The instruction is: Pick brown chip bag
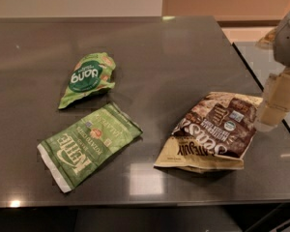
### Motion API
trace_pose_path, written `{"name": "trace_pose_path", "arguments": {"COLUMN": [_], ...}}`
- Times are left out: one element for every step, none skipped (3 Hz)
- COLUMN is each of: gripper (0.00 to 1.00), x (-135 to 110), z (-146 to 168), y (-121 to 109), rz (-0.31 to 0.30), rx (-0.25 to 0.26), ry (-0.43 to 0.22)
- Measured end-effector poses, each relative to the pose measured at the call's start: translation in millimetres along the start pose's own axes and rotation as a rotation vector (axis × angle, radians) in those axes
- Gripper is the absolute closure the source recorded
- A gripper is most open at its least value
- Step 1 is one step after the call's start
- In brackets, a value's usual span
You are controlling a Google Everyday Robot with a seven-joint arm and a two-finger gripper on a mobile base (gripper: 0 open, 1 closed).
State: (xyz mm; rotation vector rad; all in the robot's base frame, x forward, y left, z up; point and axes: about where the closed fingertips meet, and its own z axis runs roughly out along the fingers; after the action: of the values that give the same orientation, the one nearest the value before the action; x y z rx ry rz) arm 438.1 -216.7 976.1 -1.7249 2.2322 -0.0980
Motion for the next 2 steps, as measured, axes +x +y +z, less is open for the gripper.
{"name": "trace_pose_path", "arguments": {"gripper": [0.00, 0.00], "x": [0.0, -3.9], "z": [0.0, 1.1], "y": [0.0, -2.3], "rz": [0.000, -0.030], "rx": [0.000, -0.019], "ry": [0.000, -0.014]}}
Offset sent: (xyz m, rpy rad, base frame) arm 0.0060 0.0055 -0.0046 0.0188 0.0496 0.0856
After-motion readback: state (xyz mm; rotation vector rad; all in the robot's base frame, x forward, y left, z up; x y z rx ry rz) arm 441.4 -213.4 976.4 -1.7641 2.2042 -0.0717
